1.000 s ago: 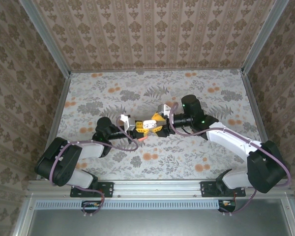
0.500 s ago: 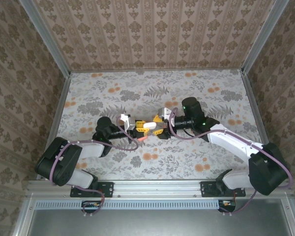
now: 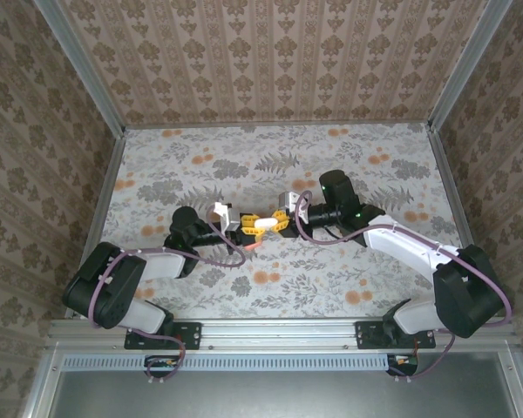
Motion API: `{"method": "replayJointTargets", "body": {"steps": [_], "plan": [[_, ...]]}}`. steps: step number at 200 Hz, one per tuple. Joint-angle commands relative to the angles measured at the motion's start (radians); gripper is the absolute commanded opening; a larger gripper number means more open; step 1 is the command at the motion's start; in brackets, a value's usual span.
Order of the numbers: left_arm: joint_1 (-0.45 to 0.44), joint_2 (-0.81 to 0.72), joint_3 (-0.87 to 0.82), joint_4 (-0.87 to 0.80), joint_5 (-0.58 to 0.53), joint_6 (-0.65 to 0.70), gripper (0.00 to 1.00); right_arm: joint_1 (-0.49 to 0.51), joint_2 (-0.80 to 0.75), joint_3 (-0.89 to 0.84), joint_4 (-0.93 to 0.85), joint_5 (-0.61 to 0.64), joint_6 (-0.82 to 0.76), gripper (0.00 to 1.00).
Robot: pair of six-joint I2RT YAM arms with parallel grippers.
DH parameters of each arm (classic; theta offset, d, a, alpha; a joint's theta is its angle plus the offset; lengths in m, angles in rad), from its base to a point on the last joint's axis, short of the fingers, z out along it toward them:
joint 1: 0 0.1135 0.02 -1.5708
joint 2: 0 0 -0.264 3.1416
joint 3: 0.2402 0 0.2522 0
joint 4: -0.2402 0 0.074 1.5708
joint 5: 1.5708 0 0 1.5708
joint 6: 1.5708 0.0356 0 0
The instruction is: Insert wireless bluetooth earbuds into charging case
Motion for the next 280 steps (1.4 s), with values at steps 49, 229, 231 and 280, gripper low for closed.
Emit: {"method": "replayJointTargets", "body": {"steps": [49,229,231,280], "plan": [[-0.009,-0.105,0.058,-0.325,-0.246,0.066,0.58,-0.147,-0.06,0.088,-0.438,-0.005,-0.015,0.16],[-0.117,-0.25,0.322,-1.291,-0.821,-0.207,0.63,-0.469,0.299,0.256,-0.898,0.248,0.165,0.17],[-0.116,-0.253,0.324,-1.299,-0.833,-0.217,0.63,-0.469,0.308,0.261,-0.905,0.25,0.163,0.17],[-0.118,-0.337,0.341,-1.469,-0.896,-0.388,0.61,-0.488,0.444,0.359,-0.986,0.257,0.154,0.17]]}}
